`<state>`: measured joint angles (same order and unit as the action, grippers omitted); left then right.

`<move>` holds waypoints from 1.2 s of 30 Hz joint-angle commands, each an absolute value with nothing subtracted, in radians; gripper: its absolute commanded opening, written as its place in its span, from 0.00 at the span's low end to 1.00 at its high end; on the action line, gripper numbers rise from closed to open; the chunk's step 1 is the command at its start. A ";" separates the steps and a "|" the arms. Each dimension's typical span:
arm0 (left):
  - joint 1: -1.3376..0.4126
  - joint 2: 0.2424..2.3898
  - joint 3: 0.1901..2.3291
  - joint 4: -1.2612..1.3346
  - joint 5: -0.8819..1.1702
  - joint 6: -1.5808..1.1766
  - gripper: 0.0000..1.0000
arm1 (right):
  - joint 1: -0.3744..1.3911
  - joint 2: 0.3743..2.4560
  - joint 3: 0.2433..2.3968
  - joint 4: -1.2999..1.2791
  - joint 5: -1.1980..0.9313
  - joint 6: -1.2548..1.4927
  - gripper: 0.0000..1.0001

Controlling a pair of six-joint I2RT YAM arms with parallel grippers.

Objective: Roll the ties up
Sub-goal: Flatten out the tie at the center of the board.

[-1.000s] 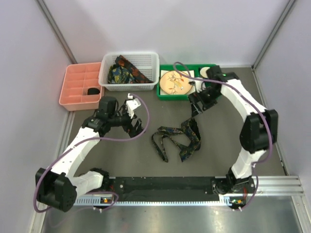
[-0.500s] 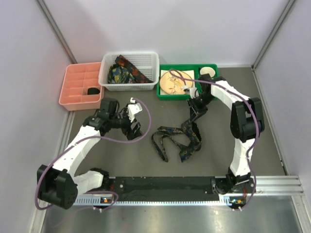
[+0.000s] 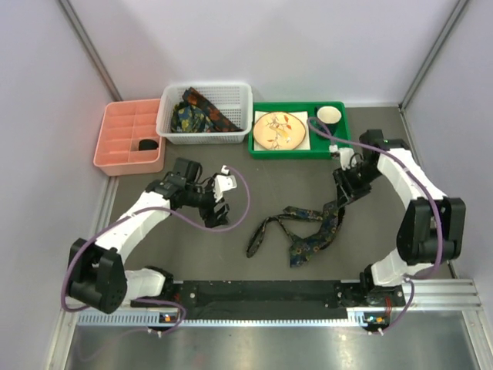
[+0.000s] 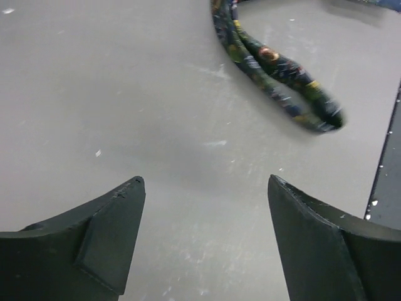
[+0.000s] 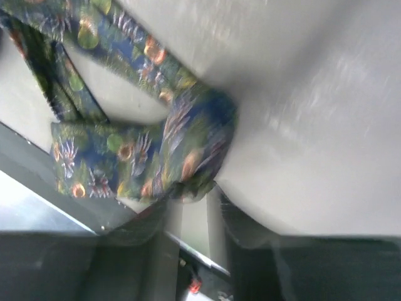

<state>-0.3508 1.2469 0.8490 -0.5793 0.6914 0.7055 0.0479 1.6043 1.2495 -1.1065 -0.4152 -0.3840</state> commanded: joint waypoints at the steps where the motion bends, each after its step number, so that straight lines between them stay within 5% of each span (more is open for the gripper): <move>1: -0.380 1.273 0.858 -0.503 0.730 0.671 0.85 | 0.068 1.433 1.172 -1.157 -0.330 -0.558 0.59; 3: -0.371 1.292 0.868 -0.471 0.716 0.554 0.87 | 0.071 1.359 1.163 -1.151 -0.345 -0.613 0.77; 5: -0.351 1.322 0.882 -0.469 0.744 0.497 0.87 | 0.077 1.270 1.160 -1.155 -0.396 -0.652 0.80; 14: -0.336 1.358 0.858 -0.390 0.798 0.275 0.89 | 0.438 1.131 1.027 -1.174 -0.465 -0.762 0.76; 23: -0.218 1.364 0.842 -0.356 0.838 0.144 0.95 | 0.918 1.005 0.707 -0.778 -0.120 -0.821 0.78; 29: -0.209 1.342 0.821 -0.354 0.825 0.135 0.95 | 1.058 1.063 0.578 -0.548 0.072 -0.912 0.78; 31: -0.207 1.335 0.818 -0.356 0.825 0.140 0.95 | 1.063 1.116 0.577 -0.506 0.115 -0.920 0.72; 34: -0.207 1.316 0.819 -0.390 0.825 0.179 0.92 | 1.063 1.170 0.639 -0.495 0.147 -0.871 0.39; 36: -0.204 1.296 0.818 -0.420 0.819 0.205 0.91 | 1.052 1.163 0.669 -0.515 0.169 -0.819 0.00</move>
<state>-0.2111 1.3613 0.8246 -0.3969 0.7967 0.1593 1.0512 1.1568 0.5827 -0.5961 0.0769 -0.8780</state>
